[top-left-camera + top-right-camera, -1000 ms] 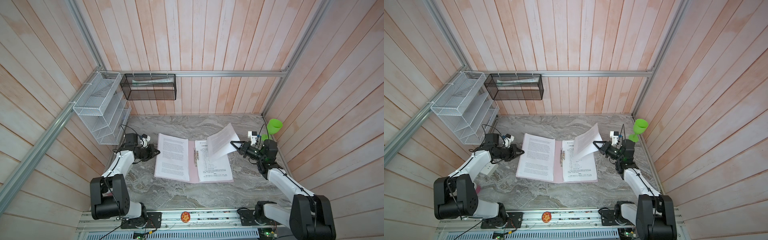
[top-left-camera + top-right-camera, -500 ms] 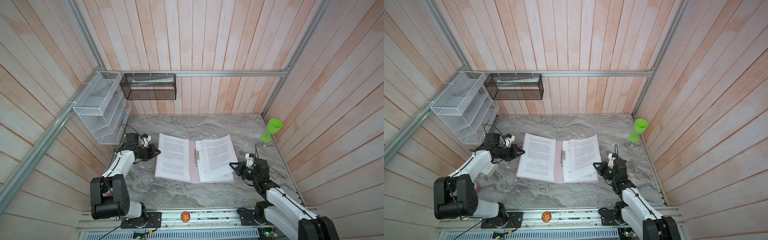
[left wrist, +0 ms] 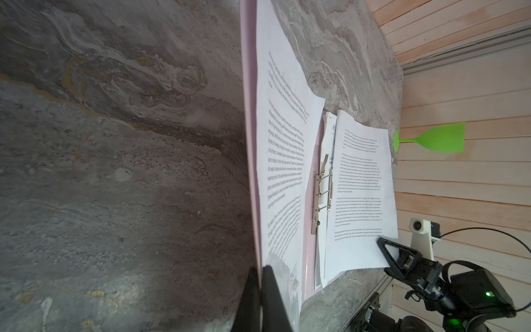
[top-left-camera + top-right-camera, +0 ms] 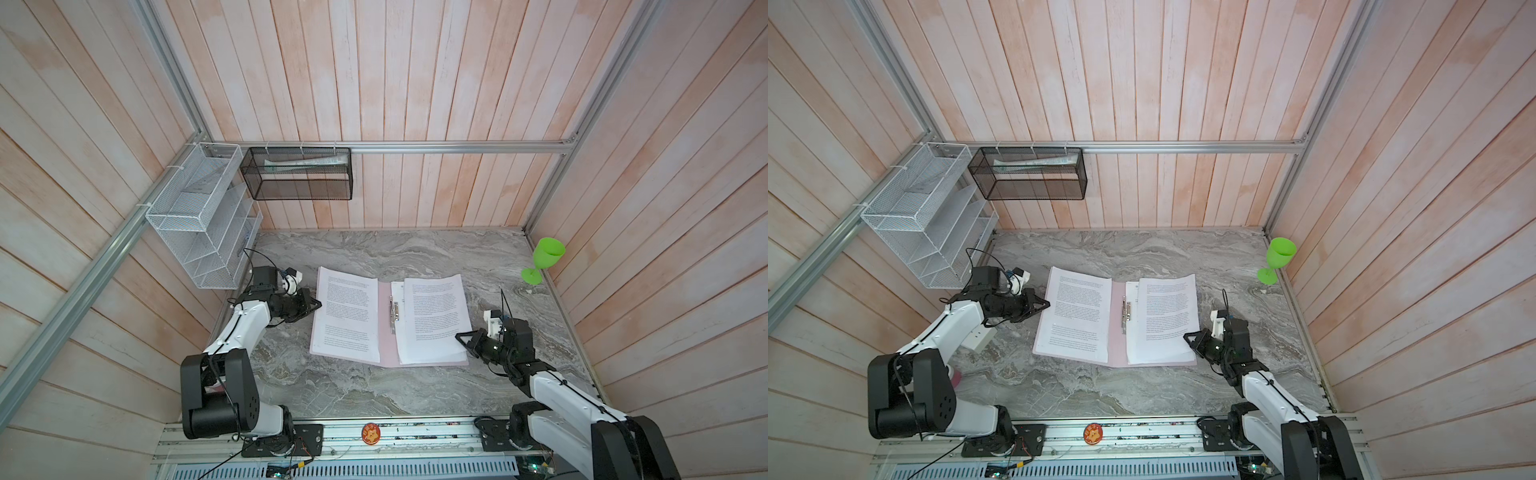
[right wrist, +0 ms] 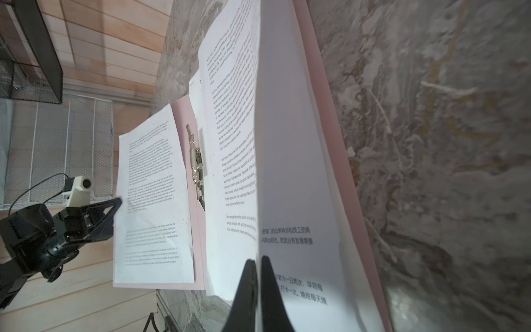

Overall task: Put the files into the folder
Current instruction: 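Lay the white sheet onto the folder's clip side with the right gripper, then open the right gripper and draw it back beside the folder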

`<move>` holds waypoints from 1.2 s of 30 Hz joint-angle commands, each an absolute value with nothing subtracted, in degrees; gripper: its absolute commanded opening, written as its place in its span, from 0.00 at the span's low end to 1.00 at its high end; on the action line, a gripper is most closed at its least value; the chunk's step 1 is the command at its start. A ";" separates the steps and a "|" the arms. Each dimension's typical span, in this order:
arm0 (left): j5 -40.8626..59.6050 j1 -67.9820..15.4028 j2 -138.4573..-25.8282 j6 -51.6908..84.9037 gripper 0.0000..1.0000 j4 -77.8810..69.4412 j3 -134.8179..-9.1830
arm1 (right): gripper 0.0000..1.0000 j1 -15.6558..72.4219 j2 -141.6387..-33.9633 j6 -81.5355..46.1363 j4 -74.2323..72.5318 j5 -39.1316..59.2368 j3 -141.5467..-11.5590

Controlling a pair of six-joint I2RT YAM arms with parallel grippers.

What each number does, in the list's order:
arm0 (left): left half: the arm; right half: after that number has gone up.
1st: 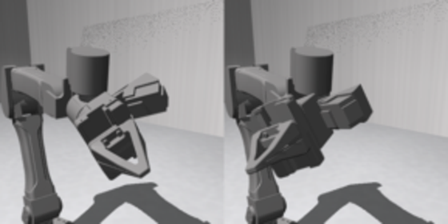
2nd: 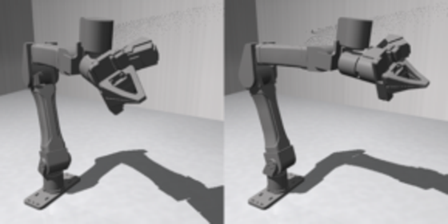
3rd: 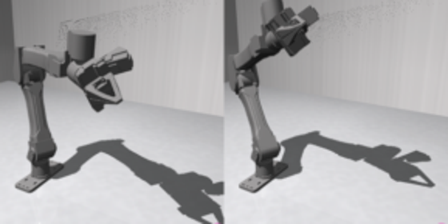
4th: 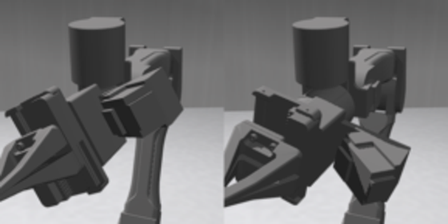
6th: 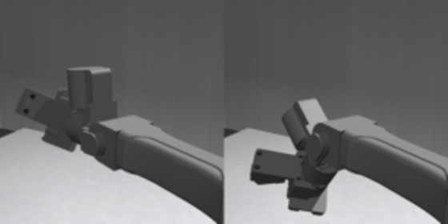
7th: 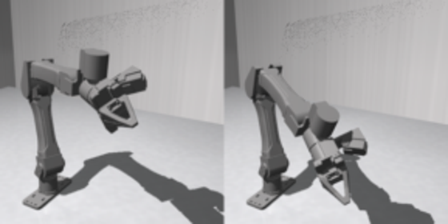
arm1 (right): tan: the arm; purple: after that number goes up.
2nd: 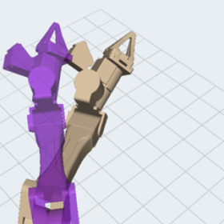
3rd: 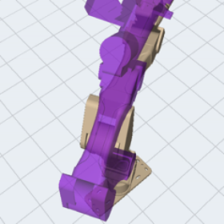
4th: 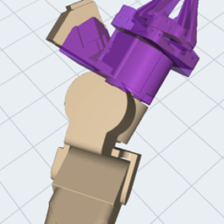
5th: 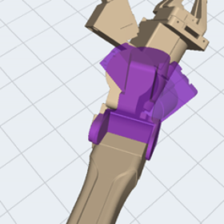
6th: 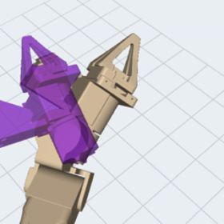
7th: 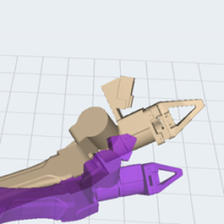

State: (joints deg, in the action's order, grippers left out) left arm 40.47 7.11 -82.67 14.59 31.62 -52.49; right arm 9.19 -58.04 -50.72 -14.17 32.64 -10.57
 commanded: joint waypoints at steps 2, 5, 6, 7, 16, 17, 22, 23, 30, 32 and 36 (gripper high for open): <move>39.81 6.77 -81.99 13.76 0.00 31.35 -52.30 | 0.00 9.44 -60.72 -46.18 -15.43 36.57 -12.59; 39.68 6.67 -81.91 13.73 0.00 31.38 -52.11 | 0.00 9.49 -62.21 -43.66 -14.50 39.01 -14.01; 39.64 6.66 -81.95 13.72 0.00 31.43 -52.12 | 0.00 9.49 -62.63 -42.31 -13.48 39.66 -14.75; 39.64 6.56 -82.00 13.76 0.00 31.46 -52.12 | 0.00 9.49 -63.03 -40.97 -12.63 40.66 -15.51; 39.55 6.35 -82.56 13.94 0.00 31.22 -52.30 | 0.00 9.58 -64.65 -32.83 -7.06 48.64 -18.74; 39.55 6.32 -82.66 13.90 0.00 31.22 -52.31 | 0.00 9.58 -64.45 -32.14 -6.15 48.75 -19.03; 39.63 6.28 -82.97 14.00 0.00 31.15 -52.38 | 0.00 9.58 -63.32 -30.32 -3.31 48.73 -18.85; 39.64 6.23 -82.90 13.91 0.00 31.22 -52.39 | 0.00 9.57 -63.35 -30.11 -3.38 48.87 -18.64; 39.40 6.15 -82.78 13.88 0.00 31.41 -52.38 | 0.00 9.42 -66.48 -26.32 3.14 43.50 -22.10; 39.38 6.15 -82.78 13.83 0.00 31.45 -52.40 | 0.38 9.41 -68.27 -23.78 8.19 39.44 -24.74; 39.37 6.15 -82.85 13.73 0.00 31.52 -52.53 | 0.69 9.45 -68.97 -25.67 15.10 29.46 -28.37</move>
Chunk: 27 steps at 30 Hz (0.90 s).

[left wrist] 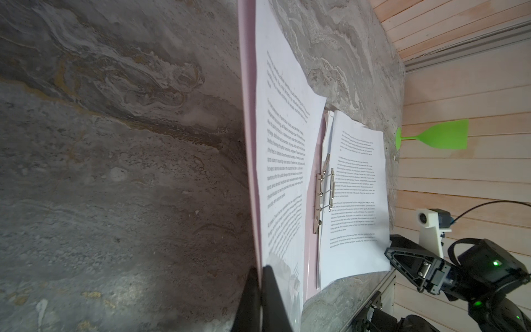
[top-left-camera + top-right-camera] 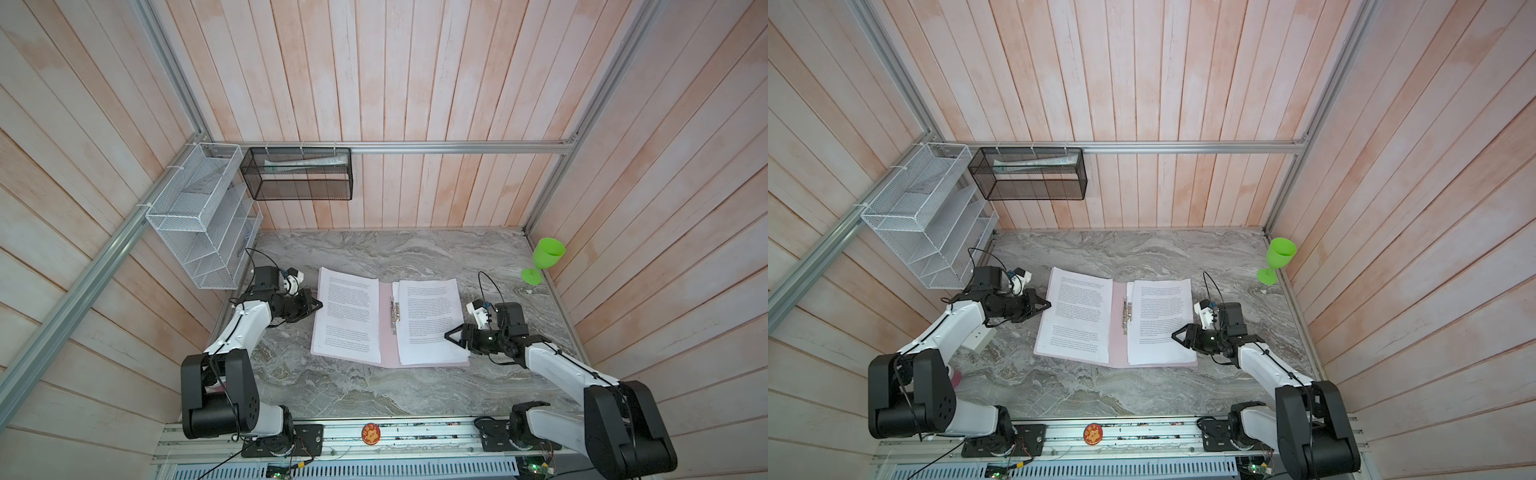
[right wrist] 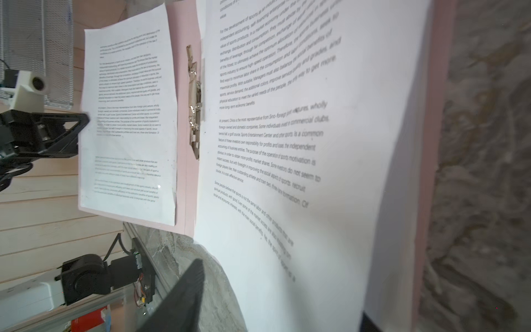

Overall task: Put the files into the folder
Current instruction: 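Open the right gripper and draw it back beside the folder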

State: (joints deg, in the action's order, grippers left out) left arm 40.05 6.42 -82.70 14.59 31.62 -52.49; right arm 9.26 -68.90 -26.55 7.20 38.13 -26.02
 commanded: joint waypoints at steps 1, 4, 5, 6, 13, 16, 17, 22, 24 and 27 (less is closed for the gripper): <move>39.29 6.09 -82.91 13.69 0.00 31.57 -52.56 | 0.71 9.57 -68.47 -26.49 17.04 26.34 -29.58; 39.20 6.15 -82.84 13.59 0.00 31.60 -52.48 | 0.77 9.52 -67.53 -27.70 22.21 16.46 -33.15; 39.20 6.14 -82.90 13.62 0.00 31.60 -52.47 | 0.78 9.49 -67.49 -28.02 22.46 15.11 -33.59; 39.28 6.15 -82.96 13.60 0.00 31.63 -52.56 | 0.78 9.36 -67.79 -28.42 23.27 13.22 -34.45; 39.55 6.17 -83.05 13.61 0.00 31.61 -52.74 | 0.67 9.12 -77.30 -27.47 14.96 9.95 -40.65; 39.56 6.24 -82.75 13.54 0.00 31.61 -52.73 | 0.65 8.49 -84.66 -25.76 12.41 12.77 -45.00; 39.48 6.19 -82.76 13.46 0.00 31.67 -52.78 | 0.65 8.44 -86.64 -25.55 11.99 13.07 -46.24; 39.37 6.37 -82.66 13.27 0.00 31.87 -52.91 | 0.65 8.32 -93.34 -25.58 8.15 13.92 -49.49; 39.37 6.38 -82.62 13.35 0.00 31.92 -52.82 | 0.68 8.33 -95.30 -25.41 7.75 14.64 -50.39; 39.37 6.39 -82.64 13.45 0.00 31.70 -52.67 | 0.70 8.44 -97.25 -25.14 6.97 15.27 -51.21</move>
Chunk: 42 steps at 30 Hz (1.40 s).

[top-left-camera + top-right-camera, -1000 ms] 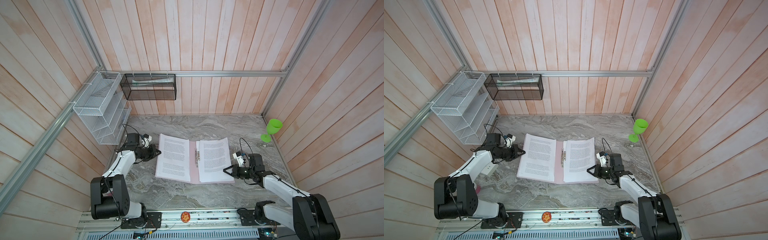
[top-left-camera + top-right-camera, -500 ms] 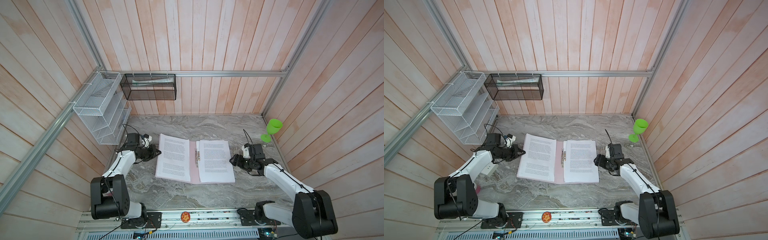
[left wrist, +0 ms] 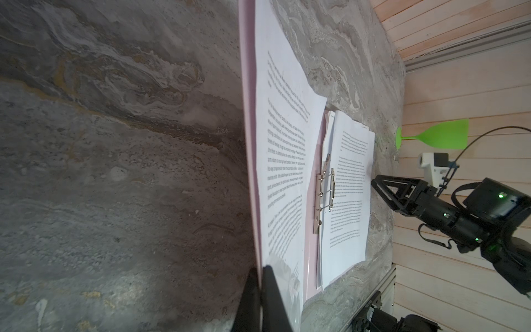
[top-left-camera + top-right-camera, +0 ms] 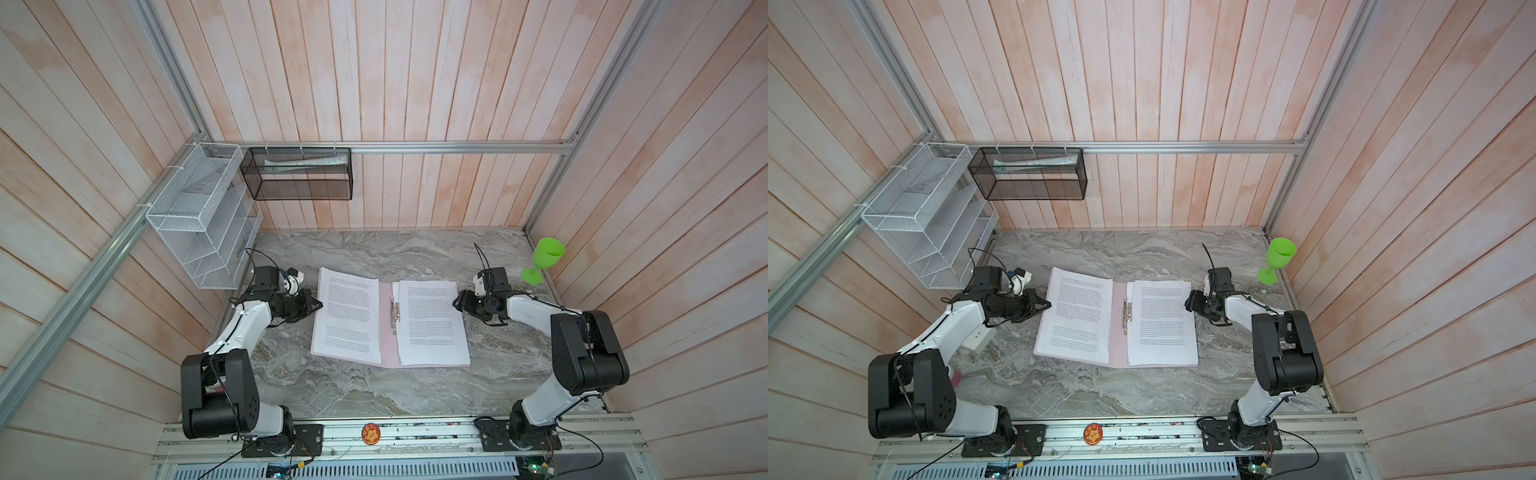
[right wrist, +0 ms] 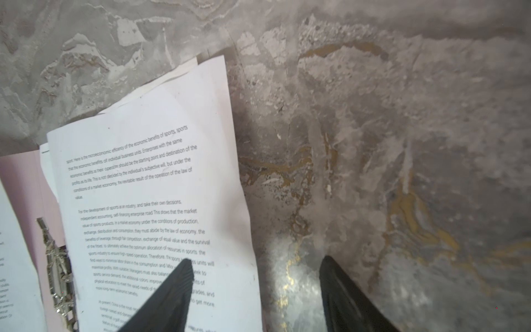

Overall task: Put the files into the folder
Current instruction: 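Open the right gripper and draw it back beside the folder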

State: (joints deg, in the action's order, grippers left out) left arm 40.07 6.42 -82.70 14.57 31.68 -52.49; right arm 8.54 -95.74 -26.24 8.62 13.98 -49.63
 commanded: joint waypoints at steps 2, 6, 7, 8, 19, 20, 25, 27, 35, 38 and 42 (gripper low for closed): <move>39.55 6.40 -82.70 13.57 0.00 31.51 -52.57 | 0.70 8.48 -98.35 -25.22 6.62 15.90 -51.84; 39.55 6.40 -82.66 13.53 0.00 31.56 -52.65 | 0.70 9.81 -99.78 -25.40 6.51 15.92 -53.14; 39.55 6.37 -82.70 13.47 0.00 31.59 -52.68 | 0.70 10.14 -100.01 -25.47 6.52 15.91 -53.42; 39.55 6.40 -82.71 13.56 0.00 31.64 -52.69 | 0.69 10.43 -100.18 -25.53 6.61 15.91 -53.59; 39.64 6.41 -82.46 13.69 0.00 31.48 -52.52 | 0.67 13.08 -100.45 -26.28 6.68 15.91 -55.40; 39.64 6.40 -82.49 13.70 0.00 31.47 -52.56 | 0.67 13.18 -100.54 -26.30 6.77 16.11 -55.61; 39.64 6.41 -82.36 13.68 0.00 31.48 -52.57 | 0.66 14.05 -101.15 -26.10 7.08 16.34 -56.46; 39.56 6.38 -82.42 13.71 0.00 31.51 -52.56 | 0.66 14.54 -101.34 -26.07 7.37 16.79 -56.76; 39.55 6.40 -82.32 13.86 0.00 31.35 -52.47 | 0.67 15.64 -100.39 -27.42 8.24 15.27 -56.80; 39.55 6.40 -82.33 13.85 0.00 31.32 -52.58 | 0.67 15.61 -99.86 -27.59 9.11 14.29 -57.22; 39.42 6.39 -82.14 13.88 0.00 31.20 -52.56 | 0.69 15.56 -98.50 -27.73 10.17 13.45 -57.62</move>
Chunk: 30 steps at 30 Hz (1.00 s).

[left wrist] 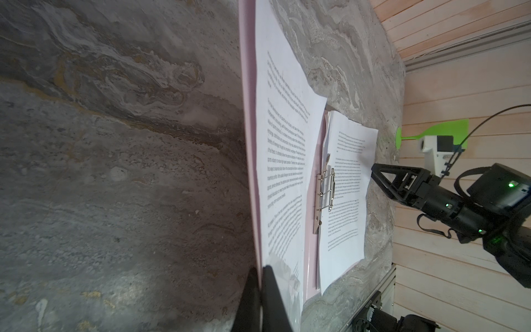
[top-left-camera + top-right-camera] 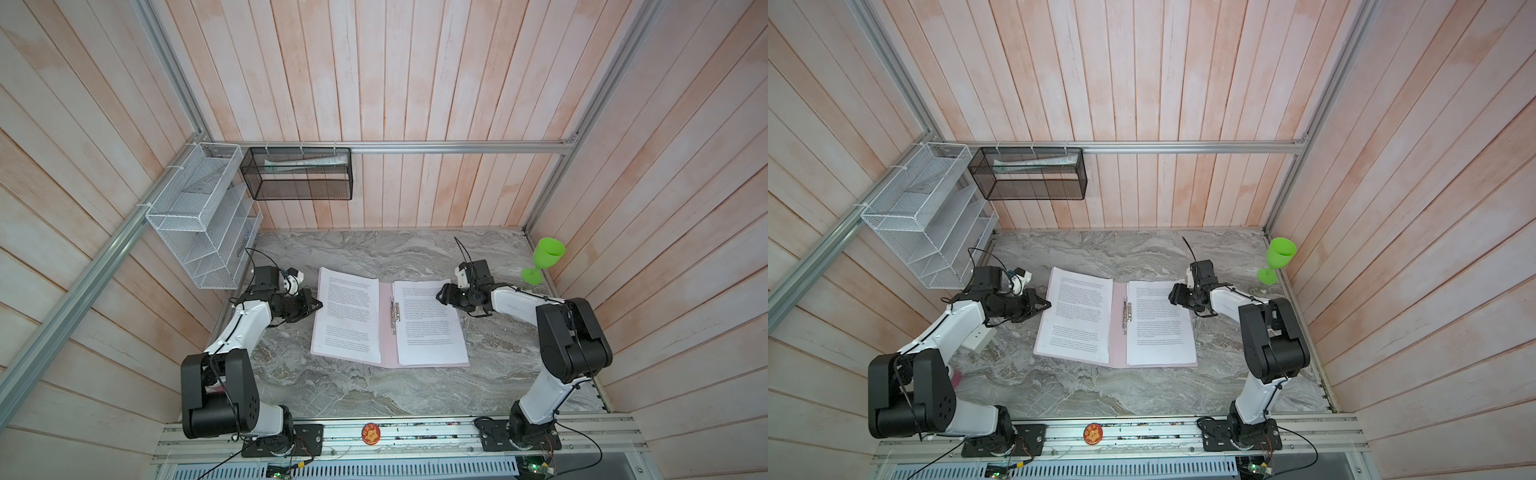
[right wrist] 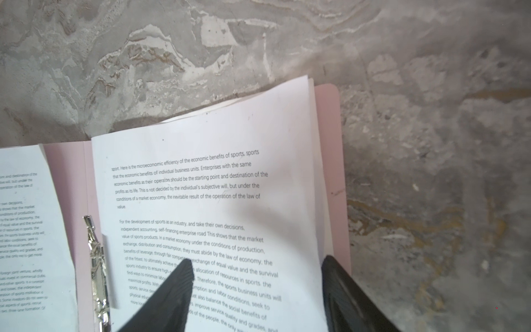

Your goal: Put the files into the folder

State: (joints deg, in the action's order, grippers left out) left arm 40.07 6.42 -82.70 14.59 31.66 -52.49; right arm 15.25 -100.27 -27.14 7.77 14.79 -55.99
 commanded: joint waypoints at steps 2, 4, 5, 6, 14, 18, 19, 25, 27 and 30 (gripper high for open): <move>39.40 6.41 -82.12 13.88 0.00 31.27 -52.56 | 0.70 15.42 -97.58 -27.69 10.79 13.12 -57.52; 39.38 6.37 -82.07 13.88 0.00 31.23 -52.56 | 0.72 15.36 -96.25 -27.69 11.41 12.71 -57.17; 39.28 6.41 -82.00 13.95 0.00 31.27 -52.52 | 0.73 15.25 -95.72 -27.69 11.66 12.43 -56.97; 39.33 6.38 -81.99 13.97 0.00 31.18 -52.49 | 0.73 15.12 -95.08 -27.62 11.78 12.24 -56.60; 39.46 6.40 -82.02 14.21 0.00 30.93 -52.50 | 0.73 12.75 -92.24 -27.24 12.54 11.95 -52.21; 39.46 6.38 -81.53 14.31 0.00 30.74 -52.36 | 0.73 11.42 -90.51 -27.40 11.49 12.50 -49.70; 39.38 6.41 -81.40 14.30 0.00 30.74 -52.45 | 0.73 11.06 -90.38 -27.37 11.58 12.55 -49.26; 40.70 6.33 -80.53 15.17 0.00 30.03 -52.20 | 0.73 8.24 -89.91 -27.33 9.06 17.31 -45.08; 41.25 6.21 -80.42 15.54 0.00 30.05 -52.29 | 0.73 8.02 -90.82 -27.41 7.73 19.30 -43.72; 42.50 6.22 -79.80 15.90 0.09 30.10 -52.39 | 0.72 7.96 -92.17 -28.18 5.51 21.60 -41.86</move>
State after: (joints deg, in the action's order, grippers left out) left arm 40.99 6.42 -81.23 15.53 31.20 -52.49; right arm 7.92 -90.76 -27.44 7.70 17.74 -43.62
